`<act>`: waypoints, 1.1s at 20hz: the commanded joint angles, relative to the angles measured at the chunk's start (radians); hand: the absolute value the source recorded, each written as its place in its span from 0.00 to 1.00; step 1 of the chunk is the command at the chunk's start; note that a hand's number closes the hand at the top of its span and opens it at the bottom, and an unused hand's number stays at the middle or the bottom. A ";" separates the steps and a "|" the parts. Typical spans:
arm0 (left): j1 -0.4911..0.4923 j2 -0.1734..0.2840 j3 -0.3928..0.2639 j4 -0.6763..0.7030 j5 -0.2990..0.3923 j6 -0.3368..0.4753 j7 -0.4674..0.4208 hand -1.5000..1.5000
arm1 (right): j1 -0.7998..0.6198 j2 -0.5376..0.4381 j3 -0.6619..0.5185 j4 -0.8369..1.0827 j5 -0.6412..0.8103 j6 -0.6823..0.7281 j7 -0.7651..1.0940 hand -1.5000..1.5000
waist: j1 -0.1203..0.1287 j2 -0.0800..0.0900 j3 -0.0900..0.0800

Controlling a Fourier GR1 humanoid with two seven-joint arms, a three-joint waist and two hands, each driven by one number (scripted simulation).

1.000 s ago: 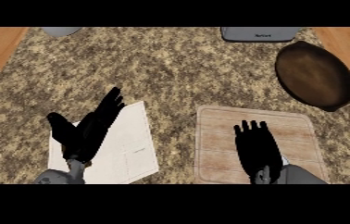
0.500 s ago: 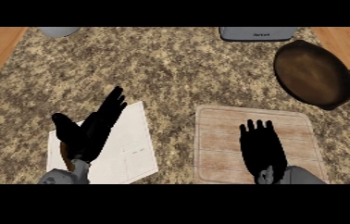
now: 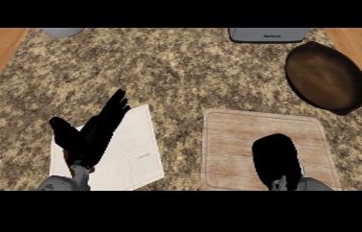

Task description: Pick the can from the cutting board and place it in the pan

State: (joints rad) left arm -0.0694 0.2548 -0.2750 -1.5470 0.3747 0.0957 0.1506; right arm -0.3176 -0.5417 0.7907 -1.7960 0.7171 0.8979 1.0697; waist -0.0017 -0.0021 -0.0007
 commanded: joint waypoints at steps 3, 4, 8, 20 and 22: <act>0.037 -0.029 -0.012 -0.013 -0.046 0.011 -0.012 0.50 | -0.031 0.018 0.021 -0.007 0.134 0.063 0.023 1.00 | 0.005 0.001 0.000; -0.075 -0.034 0.035 0.074 -0.002 -0.038 0.010 0.50 | 0.002 -0.030 0.046 0.029 0.177 -0.004 -0.051 1.00 | -0.001 0.003 0.001; -0.018 -0.010 0.039 0.013 -0.003 -0.008 0.004 0.50 | 0.115 -0.168 0.080 -0.231 0.074 -0.237 -0.394 1.00 | -0.033 -0.003 0.010; 0.045 0.002 0.064 0.014 0.012 -0.011 -0.013 0.50 | 0.245 -0.309 -0.227 -0.471 0.019 -0.779 -0.842 1.00 | -0.085 -0.009 0.016; 0.048 -0.011 0.062 0.005 0.008 0.011 -0.007 0.50 | 0.312 -0.301 -0.299 -0.488 -0.051 -0.860 -0.897 1.00 | -0.096 -0.009 0.016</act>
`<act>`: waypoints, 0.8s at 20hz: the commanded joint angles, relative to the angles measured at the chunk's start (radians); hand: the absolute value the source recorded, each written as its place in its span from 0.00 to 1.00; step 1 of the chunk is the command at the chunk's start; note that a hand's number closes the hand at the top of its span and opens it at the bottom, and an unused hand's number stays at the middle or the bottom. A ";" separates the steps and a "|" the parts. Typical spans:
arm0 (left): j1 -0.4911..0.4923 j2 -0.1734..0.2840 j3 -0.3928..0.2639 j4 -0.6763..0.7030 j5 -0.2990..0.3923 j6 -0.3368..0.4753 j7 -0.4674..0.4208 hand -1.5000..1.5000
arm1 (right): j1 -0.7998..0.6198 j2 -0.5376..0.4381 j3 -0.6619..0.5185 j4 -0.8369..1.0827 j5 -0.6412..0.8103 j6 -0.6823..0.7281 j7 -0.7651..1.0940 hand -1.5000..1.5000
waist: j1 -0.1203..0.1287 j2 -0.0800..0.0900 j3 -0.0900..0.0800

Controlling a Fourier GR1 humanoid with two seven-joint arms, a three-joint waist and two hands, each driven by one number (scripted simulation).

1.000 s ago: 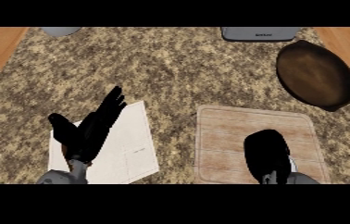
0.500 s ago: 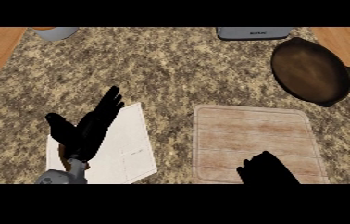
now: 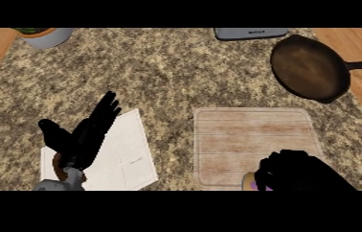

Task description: Pick the can from the cutting board and place it in the pan

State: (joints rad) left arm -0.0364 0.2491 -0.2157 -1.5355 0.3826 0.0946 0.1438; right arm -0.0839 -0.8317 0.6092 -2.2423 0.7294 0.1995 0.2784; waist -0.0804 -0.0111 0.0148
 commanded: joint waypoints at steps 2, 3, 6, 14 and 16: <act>0.014 0.005 0.012 -0.008 -0.010 0.008 -0.021 0.50 | 0.137 -0.004 -0.197 -0.031 -0.158 -0.220 -0.169 1.00 | -0.011 0.006 -0.001; 0.028 -0.002 -0.004 -0.009 -0.016 0.001 -0.031 0.50 | 0.170 0.005 -0.229 -0.027 -0.203 -0.248 -0.201 1.00 | -0.009 0.006 -0.002; 0.012 -0.001 0.001 -0.029 -0.010 0.007 -0.013 0.50 | 0.245 0.041 -0.308 0.004 -0.381 -0.283 -0.306 1.00 | 0.001 0.009 -0.002; -0.013 -0.006 -0.027 -0.028 -0.022 -0.017 0.008 0.50 | 0.281 -0.015 -0.651 0.429 -0.779 -0.139 -0.713 1.00 | 0.068 0.016 -0.009; -0.077 -0.009 -0.015 0.018 -0.018 -0.024 0.031 0.50 | 0.245 -0.021 -0.695 0.607 -0.747 -0.122 -0.845 1.00 | 0.073 0.020 -0.010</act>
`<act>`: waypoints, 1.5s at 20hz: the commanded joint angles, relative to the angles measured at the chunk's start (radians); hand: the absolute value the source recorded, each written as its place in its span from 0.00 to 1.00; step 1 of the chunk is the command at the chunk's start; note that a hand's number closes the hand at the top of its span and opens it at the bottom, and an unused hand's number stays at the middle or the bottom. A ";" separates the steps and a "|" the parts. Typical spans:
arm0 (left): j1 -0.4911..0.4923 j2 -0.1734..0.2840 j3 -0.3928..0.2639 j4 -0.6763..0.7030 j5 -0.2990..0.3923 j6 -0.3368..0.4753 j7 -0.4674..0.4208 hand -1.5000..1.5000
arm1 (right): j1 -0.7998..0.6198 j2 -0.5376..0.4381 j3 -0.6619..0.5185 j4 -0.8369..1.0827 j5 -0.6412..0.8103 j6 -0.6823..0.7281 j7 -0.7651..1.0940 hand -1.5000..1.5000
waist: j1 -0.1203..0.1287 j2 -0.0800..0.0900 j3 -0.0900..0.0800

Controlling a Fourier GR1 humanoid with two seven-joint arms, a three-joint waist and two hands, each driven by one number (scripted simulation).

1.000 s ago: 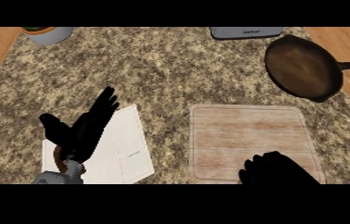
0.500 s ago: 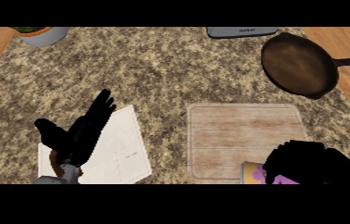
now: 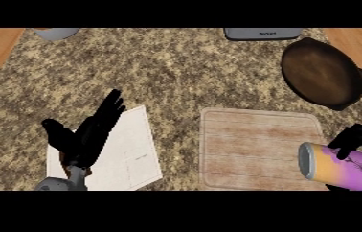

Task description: Pick the can from the cutting board and place it in the pan

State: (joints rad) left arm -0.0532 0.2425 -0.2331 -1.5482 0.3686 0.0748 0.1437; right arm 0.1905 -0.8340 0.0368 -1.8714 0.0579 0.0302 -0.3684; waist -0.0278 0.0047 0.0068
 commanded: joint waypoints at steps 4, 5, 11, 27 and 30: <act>-0.051 0.002 -0.018 -0.023 0.001 -0.036 0.061 0.50 | -0.198 0.039 -0.089 0.515 0.065 -0.005 -0.338 1.00 | 0.055 0.002 -0.004; -0.081 -0.047 -0.035 0.048 -0.037 -0.006 0.017 0.50 | -0.272 0.047 -0.069 0.591 0.099 -0.015 -0.339 1.00 | 0.057 0.005 -0.004; -0.063 -0.022 -0.003 0.029 -0.027 -0.038 0.028 0.50 | -0.502 0.145 -0.117 0.914 0.146 -0.114 -0.437 1.00 | 0.056 0.002 -0.005; -0.096 -0.055 -0.022 0.057 -0.060 -0.045 0.017 0.50 | -0.955 0.202 -0.217 1.588 0.206 -0.236 -0.599 1.00 | 0.106 0.026 -0.001; -0.127 -0.071 -0.038 0.046 -0.059 -0.042 0.040 0.50 | -0.936 0.170 -0.117 1.647 0.330 -0.303 -0.453 0.00 | 0.140 0.044 -0.001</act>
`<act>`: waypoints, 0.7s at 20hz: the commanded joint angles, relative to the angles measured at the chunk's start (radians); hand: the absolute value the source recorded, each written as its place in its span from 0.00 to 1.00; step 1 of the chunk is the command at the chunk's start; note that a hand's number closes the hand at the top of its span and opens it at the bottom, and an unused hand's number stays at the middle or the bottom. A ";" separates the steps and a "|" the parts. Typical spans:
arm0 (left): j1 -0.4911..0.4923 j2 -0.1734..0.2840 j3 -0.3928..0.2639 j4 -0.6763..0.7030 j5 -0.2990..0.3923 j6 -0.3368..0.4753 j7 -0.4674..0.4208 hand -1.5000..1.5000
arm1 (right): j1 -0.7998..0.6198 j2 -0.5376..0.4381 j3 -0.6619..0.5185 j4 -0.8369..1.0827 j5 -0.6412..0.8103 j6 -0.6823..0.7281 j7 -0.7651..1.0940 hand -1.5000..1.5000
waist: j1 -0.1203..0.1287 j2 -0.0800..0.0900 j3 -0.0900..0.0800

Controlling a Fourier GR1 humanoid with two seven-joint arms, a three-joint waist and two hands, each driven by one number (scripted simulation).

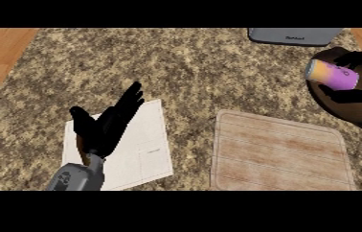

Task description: Pick the can from the cutting board and place it in the pan

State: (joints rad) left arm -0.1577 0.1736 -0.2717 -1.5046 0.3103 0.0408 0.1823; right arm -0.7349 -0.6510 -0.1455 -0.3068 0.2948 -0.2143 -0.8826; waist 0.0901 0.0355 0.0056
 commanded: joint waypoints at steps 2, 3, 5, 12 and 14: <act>-0.001 -0.012 -0.018 -0.018 -0.004 0.000 0.015 0.50 | -0.045 -0.023 0.093 0.116 0.124 -0.025 0.082 0.00 | 0.028 0.008 0.001; -0.017 0.000 0.005 -0.014 0.021 -0.022 0.018 0.50 | -0.037 -0.005 0.100 0.133 0.134 -0.041 0.084 0.00 | 0.029 0.013 0.002; -0.024 -0.013 -0.003 -0.015 0.008 0.001 0.032 0.50 | -0.063 0.016 0.104 0.153 0.136 -0.005 0.076 0.00 | 0.024 0.009 0.003; 0.013 0.029 0.020 -0.030 0.019 -0.032 0.017 0.50 | -0.090 0.008 -0.056 0.174 -0.038 0.260 -0.053 0.00 | 0.013 0.005 0.007; 0.001 -0.002 0.002 -0.019 0.002 -0.008 0.019 0.50 | -0.112 0.016 -0.094 0.195 -0.078 0.327 -0.033 0.00 | 0.003 0.006 0.006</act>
State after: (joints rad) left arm -0.1574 0.1774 -0.2676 -1.5247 0.3154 0.0273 0.1946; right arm -0.8195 -0.6401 -0.1741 -0.1369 0.2865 -0.0043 -0.9020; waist 0.0997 0.0418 0.0111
